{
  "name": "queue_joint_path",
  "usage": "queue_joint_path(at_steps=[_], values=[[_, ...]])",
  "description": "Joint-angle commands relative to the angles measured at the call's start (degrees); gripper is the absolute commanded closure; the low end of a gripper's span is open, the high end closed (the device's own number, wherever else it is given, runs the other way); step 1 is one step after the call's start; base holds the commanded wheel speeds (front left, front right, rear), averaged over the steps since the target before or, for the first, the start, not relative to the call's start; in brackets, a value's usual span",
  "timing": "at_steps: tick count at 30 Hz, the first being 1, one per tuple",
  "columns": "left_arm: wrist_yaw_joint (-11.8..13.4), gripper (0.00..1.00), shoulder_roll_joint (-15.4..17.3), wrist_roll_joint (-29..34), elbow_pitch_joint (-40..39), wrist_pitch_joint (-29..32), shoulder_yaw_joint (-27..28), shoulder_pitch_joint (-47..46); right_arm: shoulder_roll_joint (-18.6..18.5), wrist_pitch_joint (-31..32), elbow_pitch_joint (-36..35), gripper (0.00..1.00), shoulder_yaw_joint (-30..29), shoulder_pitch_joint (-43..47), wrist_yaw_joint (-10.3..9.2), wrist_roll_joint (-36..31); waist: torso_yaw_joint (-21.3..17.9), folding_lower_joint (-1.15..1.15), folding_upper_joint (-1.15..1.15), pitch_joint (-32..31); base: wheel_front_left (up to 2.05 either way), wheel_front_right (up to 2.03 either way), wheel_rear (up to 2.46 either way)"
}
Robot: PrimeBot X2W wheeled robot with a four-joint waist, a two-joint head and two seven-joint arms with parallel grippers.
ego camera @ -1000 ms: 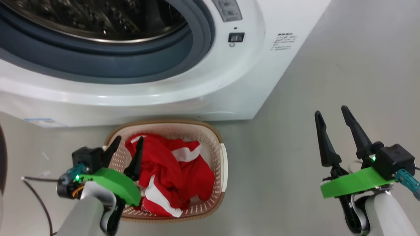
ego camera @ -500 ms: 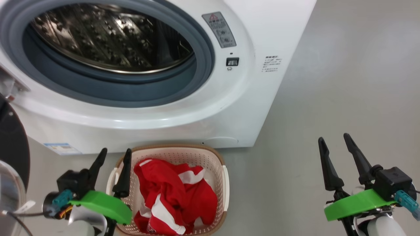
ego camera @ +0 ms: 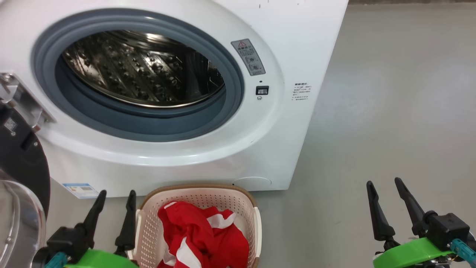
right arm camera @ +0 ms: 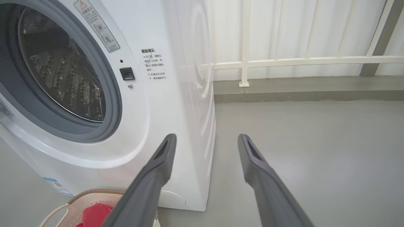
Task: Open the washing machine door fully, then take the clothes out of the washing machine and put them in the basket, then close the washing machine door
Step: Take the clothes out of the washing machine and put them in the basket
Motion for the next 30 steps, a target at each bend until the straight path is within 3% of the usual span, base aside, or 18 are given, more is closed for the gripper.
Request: queue_joint_path(at_steps=[1,17,30], values=[[-0.3,0.0,0.9,0.5,-2.5,-0.7,2.6,0.7,-0.5,-0.4,-1.5,0.0,0.9,0.1,0.35,-0.2,0.1,0.0,0.0,-0.7,0.0,0.0,0.0],[-0.3,0.0,0.5,0.6,-10.6,-0.7,6.2,10.3,-0.5,-0.4,-1.6,0.0,-0.1,4.5,0.35,-0.7,-0.6,0.0,0.0,-5.0,0.0,0.0,0.0],[-0.3,0.0,-0.2,0.3,-11.6,-0.7,6.0,11.2,-0.7,-0.4,-2.0,0.0,-0.3,4.9,0.35,-0.7,-0.6,0.0,0.0,-5.0,0.0,0.0,0.0]])
